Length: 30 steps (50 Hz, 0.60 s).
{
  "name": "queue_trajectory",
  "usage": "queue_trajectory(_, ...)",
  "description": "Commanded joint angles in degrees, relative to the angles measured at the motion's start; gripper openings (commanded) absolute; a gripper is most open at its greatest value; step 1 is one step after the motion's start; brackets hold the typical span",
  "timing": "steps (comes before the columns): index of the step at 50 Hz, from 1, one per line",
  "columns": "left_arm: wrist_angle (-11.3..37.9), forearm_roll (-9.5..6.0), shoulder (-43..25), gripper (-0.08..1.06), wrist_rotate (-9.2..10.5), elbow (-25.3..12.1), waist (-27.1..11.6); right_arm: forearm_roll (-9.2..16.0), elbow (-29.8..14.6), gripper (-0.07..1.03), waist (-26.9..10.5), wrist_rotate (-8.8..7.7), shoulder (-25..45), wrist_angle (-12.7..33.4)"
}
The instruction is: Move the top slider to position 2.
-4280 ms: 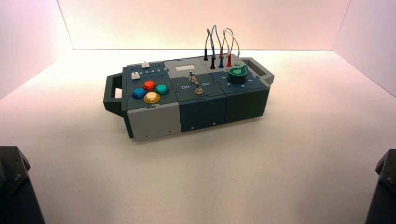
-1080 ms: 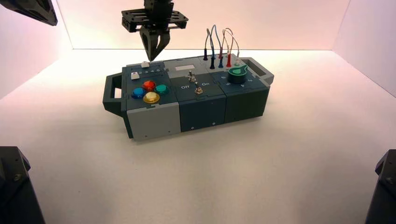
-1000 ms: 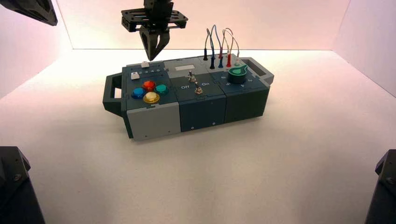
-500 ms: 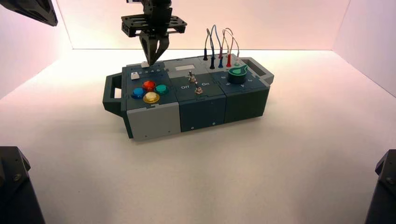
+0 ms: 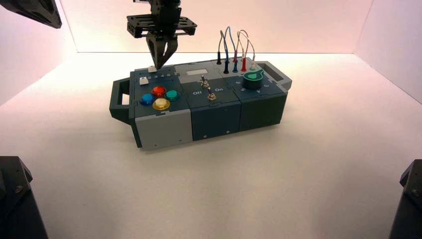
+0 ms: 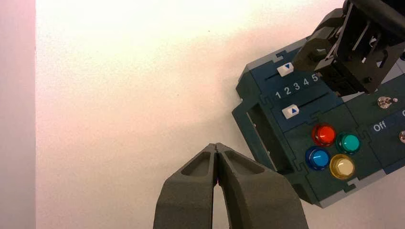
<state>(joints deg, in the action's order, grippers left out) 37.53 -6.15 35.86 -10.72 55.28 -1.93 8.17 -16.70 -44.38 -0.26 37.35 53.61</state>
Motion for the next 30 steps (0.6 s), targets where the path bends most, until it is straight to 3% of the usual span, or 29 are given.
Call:
queue_trajectory(1,-0.44,0.00,0.09,-0.03,-0.09,-1.32,0.26,0.44,-1.76,-0.02,-0.44,-0.26,-1.49,-0.26)
queue_trajectory(30,-0.44,0.09,-0.44,-0.03,-0.09,-1.32,0.26,0.70,-2.99,-0.02,-0.44,-0.18,-0.53,0.26)
